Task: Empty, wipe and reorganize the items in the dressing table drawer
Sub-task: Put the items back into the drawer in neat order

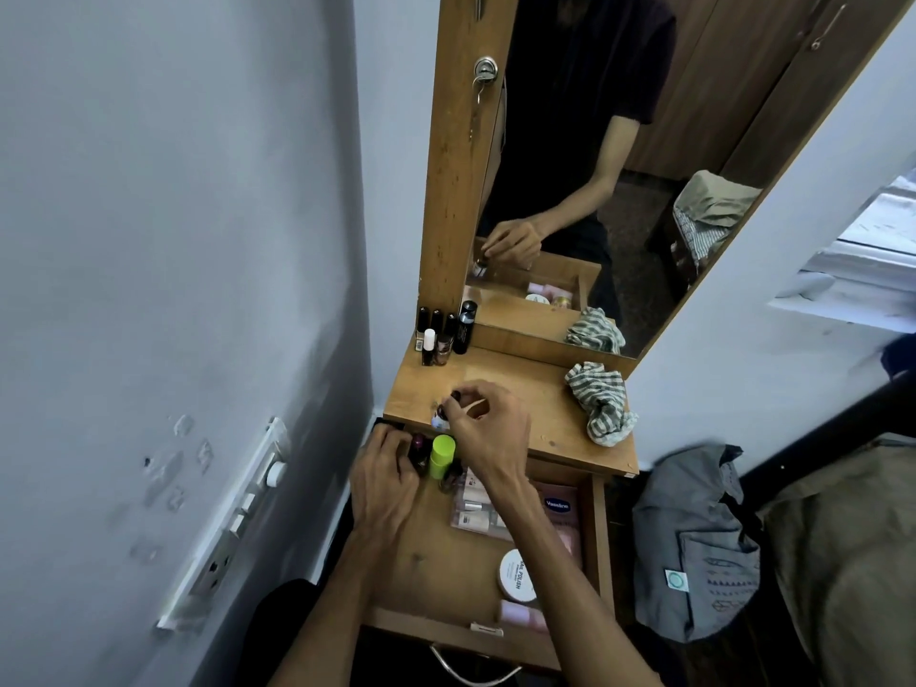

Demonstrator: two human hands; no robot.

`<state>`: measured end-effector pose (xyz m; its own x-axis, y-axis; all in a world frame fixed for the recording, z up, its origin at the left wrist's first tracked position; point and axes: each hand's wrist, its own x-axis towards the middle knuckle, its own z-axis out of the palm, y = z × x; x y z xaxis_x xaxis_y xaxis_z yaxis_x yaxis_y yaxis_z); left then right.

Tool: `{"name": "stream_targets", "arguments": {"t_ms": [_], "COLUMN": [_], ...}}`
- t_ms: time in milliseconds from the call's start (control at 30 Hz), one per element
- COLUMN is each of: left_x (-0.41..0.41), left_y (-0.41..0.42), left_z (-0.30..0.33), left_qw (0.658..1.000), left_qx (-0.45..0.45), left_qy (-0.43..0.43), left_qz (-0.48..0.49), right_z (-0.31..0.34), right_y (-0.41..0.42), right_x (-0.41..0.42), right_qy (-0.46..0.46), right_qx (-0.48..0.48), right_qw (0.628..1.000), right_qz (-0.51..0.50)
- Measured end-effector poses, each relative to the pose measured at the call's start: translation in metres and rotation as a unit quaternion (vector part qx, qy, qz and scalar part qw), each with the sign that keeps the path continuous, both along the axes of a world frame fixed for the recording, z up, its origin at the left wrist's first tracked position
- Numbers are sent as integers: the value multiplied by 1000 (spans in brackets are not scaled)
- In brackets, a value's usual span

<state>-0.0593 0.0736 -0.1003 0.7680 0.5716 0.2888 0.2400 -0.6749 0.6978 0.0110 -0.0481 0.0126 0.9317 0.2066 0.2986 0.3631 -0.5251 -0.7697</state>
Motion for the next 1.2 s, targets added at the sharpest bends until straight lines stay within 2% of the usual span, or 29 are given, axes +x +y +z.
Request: {"name": "stream_targets", "arguments": {"t_ms": [100, 233, 467, 667, 767, 867, 1000, 1200], "left_x": [-1, -3, -4, -3, 19, 53, 96, 116], "left_y": [-1, 0, 0, 4, 7, 16, 32, 44], "left_z": [1, 0, 3, 13, 42, 76, 102, 105], "left_qw": [1000, 1000, 999, 996, 990, 988, 996, 995], "left_qx": [-12, -19, -18, -12, 7, -15, 3, 76], "left_qy": [-9, -16, -27, -82, -133, -153, -83, -9], "left_qz": [-4, -8, -3, 28, 38, 33, -8, -57], "right_z": [-16, -40, -55, -64, -68, -70, -61, -1], "right_y": [-10, -9, 3, 4, 2, 1, -2, 14], "right_x": [-21, -39, -44, -42, -41, -41, -35, 14], "right_qy": [35, 72, 47, 23, 14, 9, 1, -29], "right_qx": [-34, -131, -240, -287, -283, -271, -224, -88], "right_qw": [998, 988, 968, 956, 957, 961, 974, 996], "right_qz": [38, 39, 58, 56, 56, 60, 37, -22]}}
